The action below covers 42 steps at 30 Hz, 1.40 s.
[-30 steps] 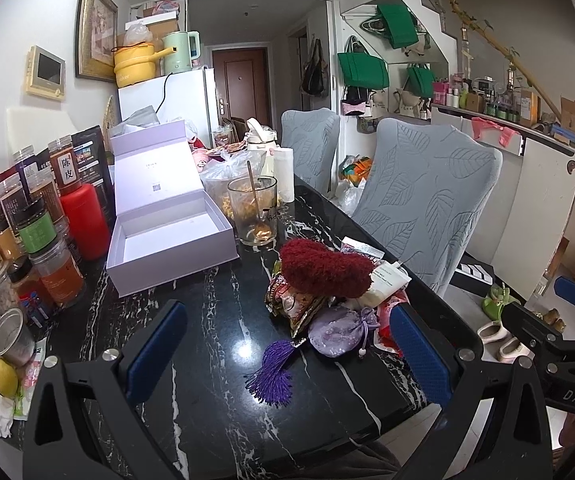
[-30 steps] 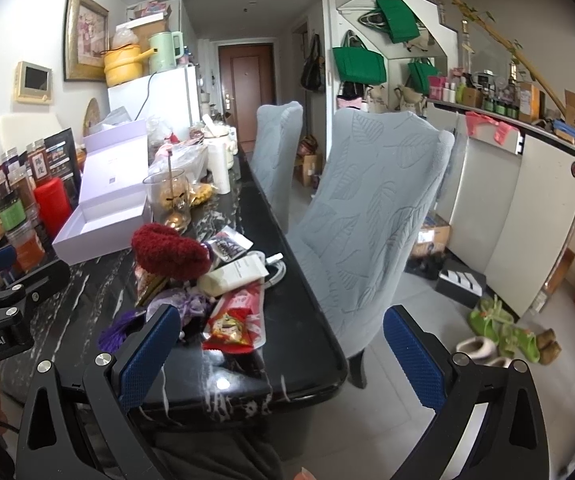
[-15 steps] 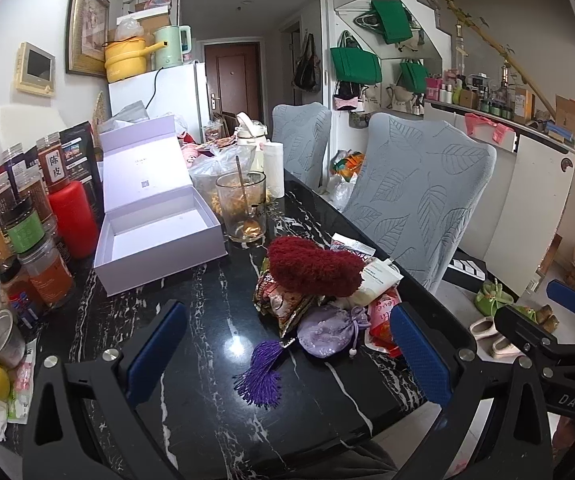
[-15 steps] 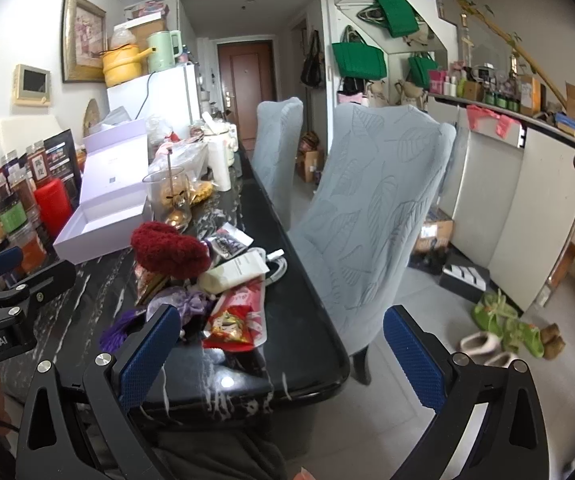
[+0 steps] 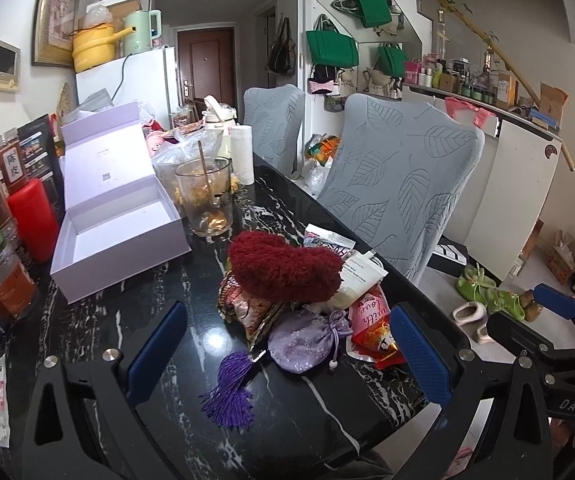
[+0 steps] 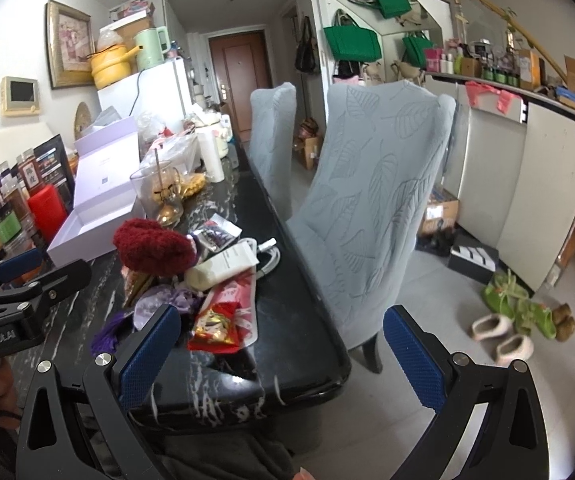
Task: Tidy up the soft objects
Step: 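Reach the left tool to the red fuzzy heart plush and grasp it, then grasp the white hand-cream tube with the right tool while the left tool holds the heart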
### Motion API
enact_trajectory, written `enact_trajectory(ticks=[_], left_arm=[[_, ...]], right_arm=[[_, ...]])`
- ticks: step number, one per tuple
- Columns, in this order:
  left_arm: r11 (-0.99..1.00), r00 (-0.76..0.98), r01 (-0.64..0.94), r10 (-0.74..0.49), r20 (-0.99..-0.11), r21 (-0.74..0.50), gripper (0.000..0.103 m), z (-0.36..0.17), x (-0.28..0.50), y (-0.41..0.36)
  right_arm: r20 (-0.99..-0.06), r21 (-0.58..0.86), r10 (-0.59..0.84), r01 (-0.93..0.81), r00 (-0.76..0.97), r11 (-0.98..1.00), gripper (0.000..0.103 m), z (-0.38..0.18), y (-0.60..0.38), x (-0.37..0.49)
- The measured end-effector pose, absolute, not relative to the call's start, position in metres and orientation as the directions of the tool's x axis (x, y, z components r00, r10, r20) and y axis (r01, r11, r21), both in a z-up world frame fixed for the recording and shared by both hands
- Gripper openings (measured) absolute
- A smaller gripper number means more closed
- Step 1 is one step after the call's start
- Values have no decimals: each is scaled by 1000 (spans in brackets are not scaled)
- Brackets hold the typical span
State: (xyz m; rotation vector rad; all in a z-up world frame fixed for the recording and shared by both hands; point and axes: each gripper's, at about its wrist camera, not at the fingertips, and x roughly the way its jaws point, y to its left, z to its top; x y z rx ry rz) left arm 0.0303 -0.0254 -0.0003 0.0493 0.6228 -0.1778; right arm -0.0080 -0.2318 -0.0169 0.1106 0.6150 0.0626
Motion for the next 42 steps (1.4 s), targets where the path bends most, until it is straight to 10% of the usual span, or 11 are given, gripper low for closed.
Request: enact_trajectory(ticks=[34, 42], left_arm=[[953, 696, 301, -210, -687, 14, 103, -59, 144, -48], [938, 676, 322, -322, -663, -128, 79, -53, 150, -32]], right_arm=[[-685, 146, 140, -54, 715, 988, 103, -65, -237, 97], [-686, 158, 205, -132, 698, 979, 103, -68, -220, 110]])
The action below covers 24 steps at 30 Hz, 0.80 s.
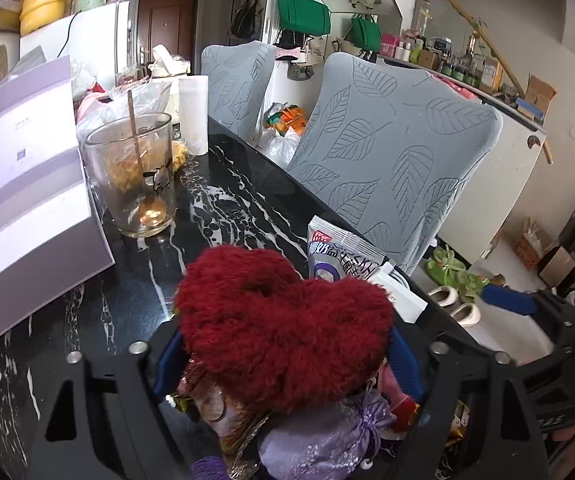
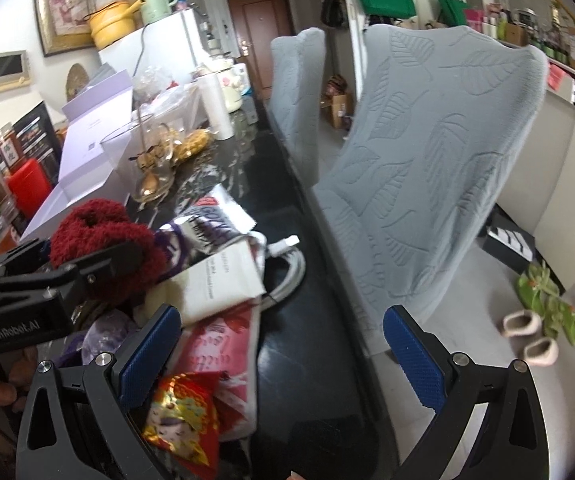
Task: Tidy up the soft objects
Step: 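Grasp the white hand-cream tube with the right tool while the left tool holds the heart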
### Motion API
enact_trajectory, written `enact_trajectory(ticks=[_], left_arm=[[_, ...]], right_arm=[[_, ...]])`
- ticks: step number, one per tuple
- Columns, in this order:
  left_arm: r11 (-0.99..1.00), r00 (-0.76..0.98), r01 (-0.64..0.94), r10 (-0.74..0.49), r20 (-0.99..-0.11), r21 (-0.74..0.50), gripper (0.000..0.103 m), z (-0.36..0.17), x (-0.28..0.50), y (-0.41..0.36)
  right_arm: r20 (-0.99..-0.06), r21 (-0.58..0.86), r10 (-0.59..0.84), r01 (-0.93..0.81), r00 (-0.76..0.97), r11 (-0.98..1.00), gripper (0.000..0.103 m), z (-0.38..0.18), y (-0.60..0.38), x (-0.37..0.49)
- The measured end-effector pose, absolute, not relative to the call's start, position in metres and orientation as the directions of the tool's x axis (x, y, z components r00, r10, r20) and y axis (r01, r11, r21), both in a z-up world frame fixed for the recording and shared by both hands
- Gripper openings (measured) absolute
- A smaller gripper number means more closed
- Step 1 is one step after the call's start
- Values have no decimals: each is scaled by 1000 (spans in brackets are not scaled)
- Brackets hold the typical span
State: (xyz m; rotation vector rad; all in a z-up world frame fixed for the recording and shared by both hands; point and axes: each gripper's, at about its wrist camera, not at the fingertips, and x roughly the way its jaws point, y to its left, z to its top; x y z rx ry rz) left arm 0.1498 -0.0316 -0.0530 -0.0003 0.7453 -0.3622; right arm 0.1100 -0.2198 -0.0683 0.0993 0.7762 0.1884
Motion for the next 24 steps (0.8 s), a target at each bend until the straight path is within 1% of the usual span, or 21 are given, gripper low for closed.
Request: enact_trajectory(ticks=[2, 7, 9, 11, 12, 14, 18, 19, 20, 21, 22, 23, 24], left_arm=[[935, 670, 323, -335, -662, -147, 76, -51, 150, -27], [932, 665, 322, -346, -661, -165, 76, -44, 144, -15], [934, 669, 317, -341, -660, -162, 76, -41, 142, -10], [935, 673, 315, -341, -656, -163, 76, -39, 139, -5], [936, 675, 313, -340, -655, -162, 76, -38, 138, -2], [937, 681, 309, -337, -650, -162, 76, -36, 134, 4], [944, 699, 290, -320, -640, -156, 76, -30, 129, 16], [946, 702, 286, -317, -638, -155, 76, -30, 129, 19], [946, 703, 283, -315, -637, -155, 76, -30, 128, 21], [947, 704, 280, -313, -638, -156, 76, -31, 129, 22], [948, 703, 276, -312, -639, -159, 76, -33, 130, 25], [948, 701, 273, -311, -641, -162, 76, -34, 131, 26], [949, 700, 268, -310, -643, -166, 76, -36, 131, 28]], right_arm=[[-689, 156, 221, -157, 690, 975, 103, -69, -214, 112], [-684, 177, 275, -212, 676, 961, 103, -72, -200, 117], [-684, 208, 307, -226, 662, 952, 99, -73, -197, 120], [-688, 243, 334, -229, 645, 943, 88, -75, -197, 123], [-689, 256, 342, -228, 638, 940, 86, -76, -196, 125], [-693, 280, 355, -219, 628, 935, 79, -79, -196, 128], [-688, 298, 372, -226, 623, 928, 74, -79, -191, 129], [-687, 301, 377, -229, 621, 926, 71, -79, -190, 130], [-686, 304, 381, -232, 620, 924, 65, -79, -188, 130], [-686, 302, 379, -231, 621, 925, 63, -79, -186, 130], [-687, 292, 369, -227, 626, 929, 59, -78, -184, 131], [-685, 280, 359, -226, 633, 933, 52, -77, -182, 131], [-682, 272, 354, -228, 640, 935, 49, -75, -181, 130]])
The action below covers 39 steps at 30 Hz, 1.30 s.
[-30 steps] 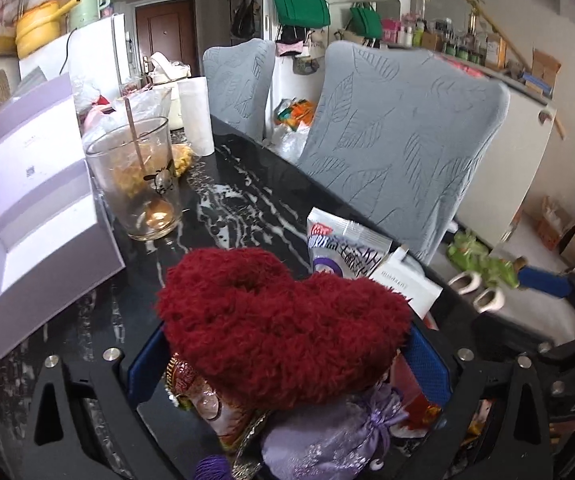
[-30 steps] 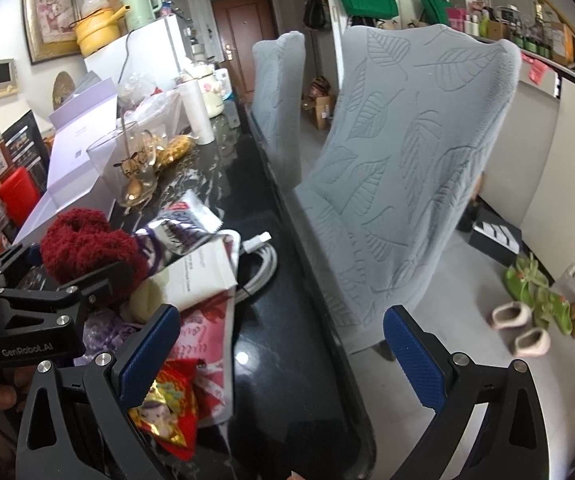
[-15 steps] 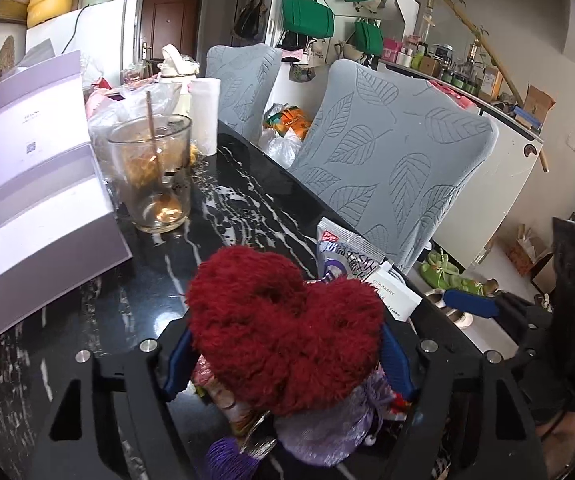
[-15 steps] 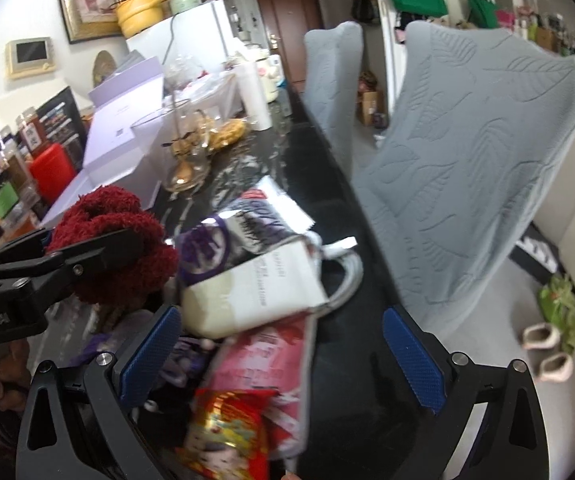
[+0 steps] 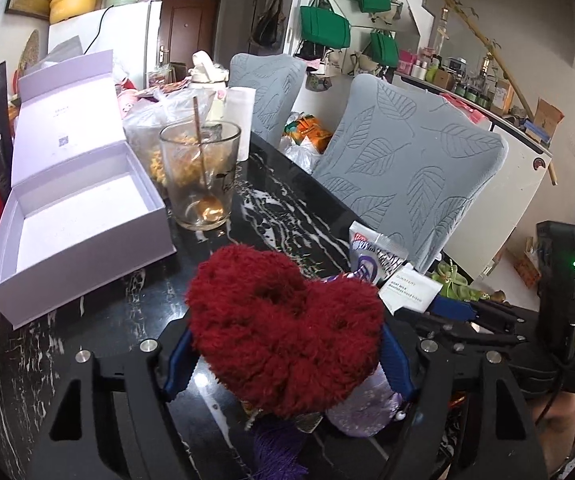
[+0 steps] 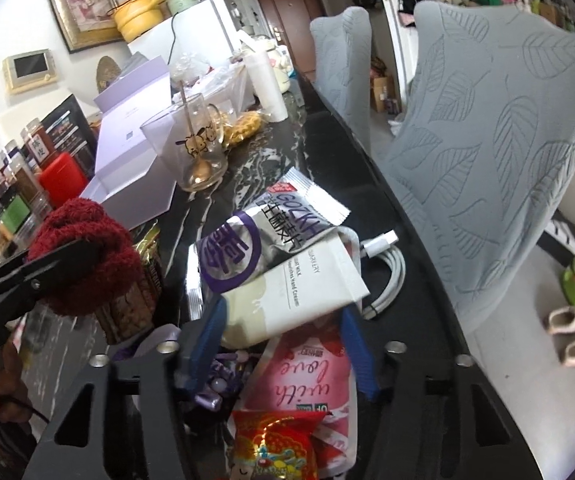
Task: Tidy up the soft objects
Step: 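Grasp the white hand-cream tube with the right tool while the left tool holds the heart, then carry the heart and the cream tube over to the open lavender box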
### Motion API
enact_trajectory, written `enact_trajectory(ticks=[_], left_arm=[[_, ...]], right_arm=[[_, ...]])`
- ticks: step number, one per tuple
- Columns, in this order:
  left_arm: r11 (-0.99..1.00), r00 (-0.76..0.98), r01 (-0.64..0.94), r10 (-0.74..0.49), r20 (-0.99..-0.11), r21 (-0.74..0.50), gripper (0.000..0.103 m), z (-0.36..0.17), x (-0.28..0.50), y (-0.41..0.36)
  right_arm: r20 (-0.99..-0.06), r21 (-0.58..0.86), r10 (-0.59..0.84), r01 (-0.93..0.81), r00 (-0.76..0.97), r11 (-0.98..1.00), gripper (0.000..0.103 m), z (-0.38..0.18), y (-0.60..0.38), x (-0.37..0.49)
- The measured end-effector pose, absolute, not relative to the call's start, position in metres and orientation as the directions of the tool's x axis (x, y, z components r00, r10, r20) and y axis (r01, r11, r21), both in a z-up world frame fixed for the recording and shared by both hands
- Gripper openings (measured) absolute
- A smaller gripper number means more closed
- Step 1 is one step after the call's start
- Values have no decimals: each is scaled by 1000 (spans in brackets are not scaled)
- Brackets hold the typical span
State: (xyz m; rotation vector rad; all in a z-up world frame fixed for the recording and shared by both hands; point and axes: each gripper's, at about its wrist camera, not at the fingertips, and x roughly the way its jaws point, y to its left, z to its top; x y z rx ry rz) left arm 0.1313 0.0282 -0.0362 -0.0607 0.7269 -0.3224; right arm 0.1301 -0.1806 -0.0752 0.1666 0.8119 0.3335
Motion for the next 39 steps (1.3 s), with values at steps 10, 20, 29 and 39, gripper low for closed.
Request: enact_trajectory(ticks=[10, 20, 29, 39], left_arm=[[947, 694, 257, -321, -645, -194, 76, -45, 134, 38], [949, 691, 235, -316, -650, -212, 76, -52, 134, 48], [947, 693, 226, -321, -646, -229, 76, -49, 132, 53], [954, 739, 207, -299, -604, -218, 76, -27, 120, 69]], right_arm=[[-703, 303, 388, -243, 595, 922, 43, -78, -158, 146], [-693, 299, 352, -194, 629, 934, 22, -78, -152, 149], [-636, 307, 375, -226, 674, 925, 21, -55, -153, 134], [-585, 311, 441, -314, 680, 897, 21, -28, -133, 125]])
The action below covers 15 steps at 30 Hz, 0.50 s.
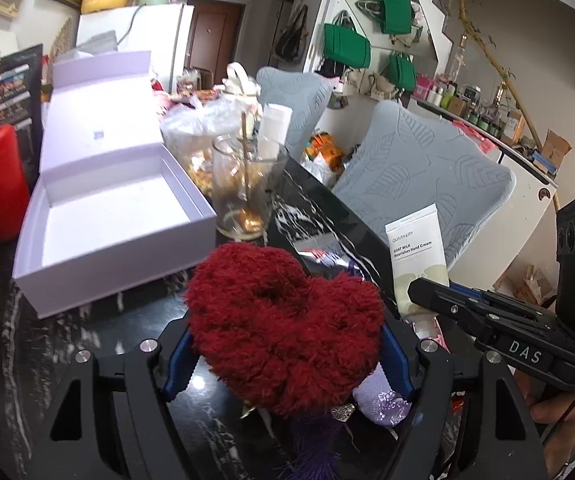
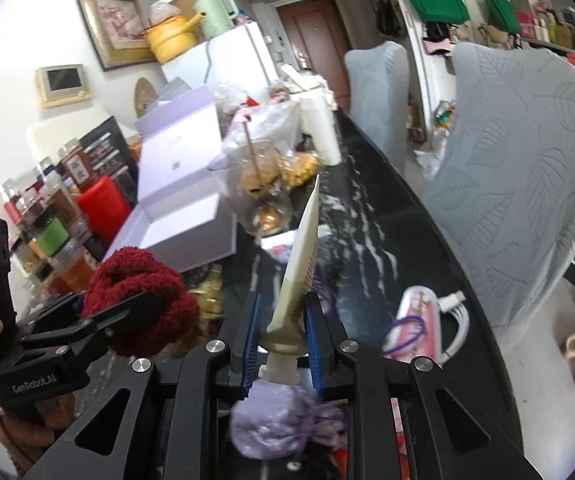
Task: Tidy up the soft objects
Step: 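Carry the heart and the cream tube over to the open lavender box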
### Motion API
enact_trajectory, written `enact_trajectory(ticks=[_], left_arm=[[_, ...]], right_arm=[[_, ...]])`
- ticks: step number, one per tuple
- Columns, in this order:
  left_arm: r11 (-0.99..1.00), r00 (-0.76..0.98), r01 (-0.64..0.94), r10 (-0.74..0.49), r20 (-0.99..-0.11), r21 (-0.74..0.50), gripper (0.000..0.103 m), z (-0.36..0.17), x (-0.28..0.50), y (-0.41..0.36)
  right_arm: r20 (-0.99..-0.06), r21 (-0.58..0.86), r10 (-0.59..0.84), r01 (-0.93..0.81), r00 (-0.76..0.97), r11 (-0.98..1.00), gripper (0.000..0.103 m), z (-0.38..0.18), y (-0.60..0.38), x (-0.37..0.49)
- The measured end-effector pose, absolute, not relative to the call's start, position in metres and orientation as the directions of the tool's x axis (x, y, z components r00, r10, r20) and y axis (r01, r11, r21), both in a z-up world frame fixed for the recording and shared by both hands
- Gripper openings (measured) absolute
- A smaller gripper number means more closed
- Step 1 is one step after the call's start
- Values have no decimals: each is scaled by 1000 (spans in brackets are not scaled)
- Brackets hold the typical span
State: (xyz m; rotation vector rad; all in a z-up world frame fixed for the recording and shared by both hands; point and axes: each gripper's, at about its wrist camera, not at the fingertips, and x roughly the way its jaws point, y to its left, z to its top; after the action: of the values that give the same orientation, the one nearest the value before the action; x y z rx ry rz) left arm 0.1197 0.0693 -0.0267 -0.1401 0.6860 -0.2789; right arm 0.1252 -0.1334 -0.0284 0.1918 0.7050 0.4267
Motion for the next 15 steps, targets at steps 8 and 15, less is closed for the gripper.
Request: enact_trajectory(ticks=[8, 15], left_arm=[[969, 793, 161, -239, -561, -186, 76, -4, 100, 94], [983, 832, 84, -159, -532, -163, 76, 11, 87, 119]], right_arm=[[-557, 317, 511, -401, 655, 860, 21, -15, -105, 124], [-535, 312, 574, -487, 620, 816, 21, -3, -72, 125]])
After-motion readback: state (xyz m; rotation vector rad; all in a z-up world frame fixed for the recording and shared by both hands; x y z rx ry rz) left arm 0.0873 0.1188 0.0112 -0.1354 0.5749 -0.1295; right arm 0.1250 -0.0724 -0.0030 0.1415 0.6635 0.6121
